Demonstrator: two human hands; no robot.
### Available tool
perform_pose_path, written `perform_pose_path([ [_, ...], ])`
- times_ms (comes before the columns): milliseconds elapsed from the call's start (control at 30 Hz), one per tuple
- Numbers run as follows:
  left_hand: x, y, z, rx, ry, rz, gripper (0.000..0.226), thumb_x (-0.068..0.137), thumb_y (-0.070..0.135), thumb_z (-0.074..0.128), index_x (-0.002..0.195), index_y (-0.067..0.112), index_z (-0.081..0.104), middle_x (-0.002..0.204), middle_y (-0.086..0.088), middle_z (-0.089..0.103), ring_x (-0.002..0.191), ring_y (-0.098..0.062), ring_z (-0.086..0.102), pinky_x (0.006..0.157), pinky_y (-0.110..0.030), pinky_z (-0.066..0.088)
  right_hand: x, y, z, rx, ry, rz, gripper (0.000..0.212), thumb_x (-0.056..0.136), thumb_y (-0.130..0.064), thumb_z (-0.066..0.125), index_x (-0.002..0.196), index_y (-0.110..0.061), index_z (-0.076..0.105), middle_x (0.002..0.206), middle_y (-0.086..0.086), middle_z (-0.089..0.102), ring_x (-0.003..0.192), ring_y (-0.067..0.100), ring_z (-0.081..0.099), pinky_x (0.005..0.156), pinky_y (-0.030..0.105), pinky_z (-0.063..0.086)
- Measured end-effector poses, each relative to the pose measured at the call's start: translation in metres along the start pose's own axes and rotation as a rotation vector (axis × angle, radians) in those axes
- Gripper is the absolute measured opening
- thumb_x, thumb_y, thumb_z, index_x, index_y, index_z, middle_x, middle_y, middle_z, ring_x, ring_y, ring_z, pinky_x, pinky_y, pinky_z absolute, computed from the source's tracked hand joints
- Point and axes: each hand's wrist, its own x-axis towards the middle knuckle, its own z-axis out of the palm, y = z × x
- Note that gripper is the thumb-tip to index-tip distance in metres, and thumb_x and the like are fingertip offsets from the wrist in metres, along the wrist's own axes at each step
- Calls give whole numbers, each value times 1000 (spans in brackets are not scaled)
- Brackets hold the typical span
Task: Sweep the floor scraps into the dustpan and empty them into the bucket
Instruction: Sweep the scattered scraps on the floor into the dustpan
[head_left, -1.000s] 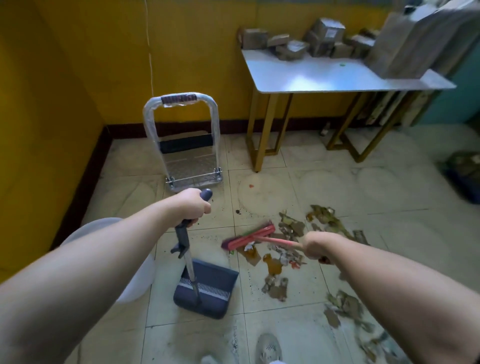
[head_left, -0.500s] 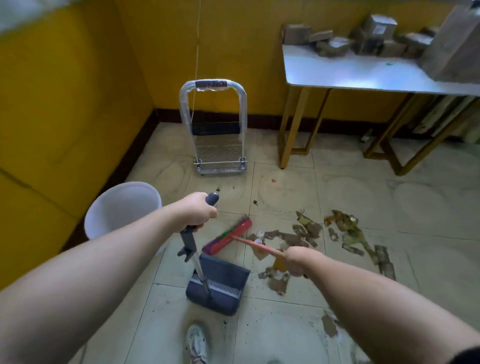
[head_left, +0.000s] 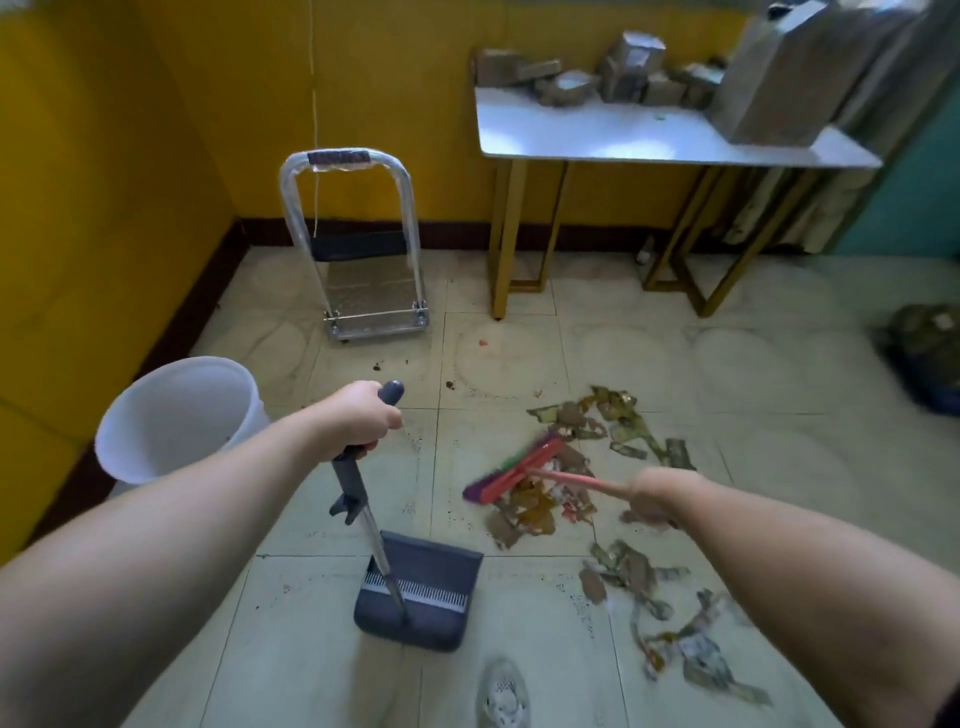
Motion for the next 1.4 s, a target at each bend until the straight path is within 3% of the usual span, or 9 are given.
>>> perform_pose_path([
  [100,-17,3,10,8,-38,30,7,91,12,53,87,10,47,69,-9,49,53,-18,45,47,-29,41,-25,10,19,-9,-30,11,56,96,0,38,141,-32,36,107,9,58,59,7,43,50,20,40],
  [200,-32,3,20,28,-70,72,7,91,12,53,87,9,48,69,-9,50,53,-19,46,50,-29,42,-51,18,25,37,-20,54,44,98,0,39,137,-19,44,72,0,40,58,10,43,55,21,40],
  [300,-41,2,30,54,-83,89,6,89,11,52,87,7,48,68,-10,50,52,-20,46,52,-30,42,-55,23,44,113,15,130,36,95,-4,45,131,-5,51,78,2,49,55,8,45,50,18,39],
  [533,-61,2,40,95,-74,124,7,89,11,53,85,9,47,68,-10,50,51,-19,47,49,-28,42,-59,-9,78,111,17,61,37,94,-9,43,130,-10,52,92,1,54,60,8,50,50,18,41],
  [800,-69,-9,31,66,-60,151,8,88,7,50,83,8,44,67,-9,46,49,-19,43,44,-25,38,-102,13,69,-1,1,79,33,97,-20,42,129,-17,51,127,7,55,97,17,59,87,26,51],
  [900,-65,-8,27,66,-66,151,7,88,7,51,86,8,45,68,-9,47,49,-18,43,44,-25,39,-103,26,53,31,67,137,35,96,-22,44,125,-6,56,119,7,59,82,14,59,72,22,46],
  [1033,-50,1,20,52,-43,155,5,88,7,52,90,6,47,69,-10,48,50,-18,44,44,-26,39,-86,29,28,201,97,187,40,96,-18,47,131,0,49,79,4,45,57,10,41,68,25,42],
  [1167,-29,15,10,30,-23,146,4,88,7,52,90,6,48,68,-10,47,49,-18,43,45,-26,39,-53,16,11,351,79,208,37,96,-12,48,130,1,46,84,8,53,51,11,43,44,20,37],
  [1400,39,55,-26,11,47,108,7,89,10,53,87,9,47,68,-8,50,49,-17,44,43,-26,39,32,-22,-61,557,75,72,31,93,-8,46,123,-3,51,84,9,56,58,16,50,47,24,41],
])
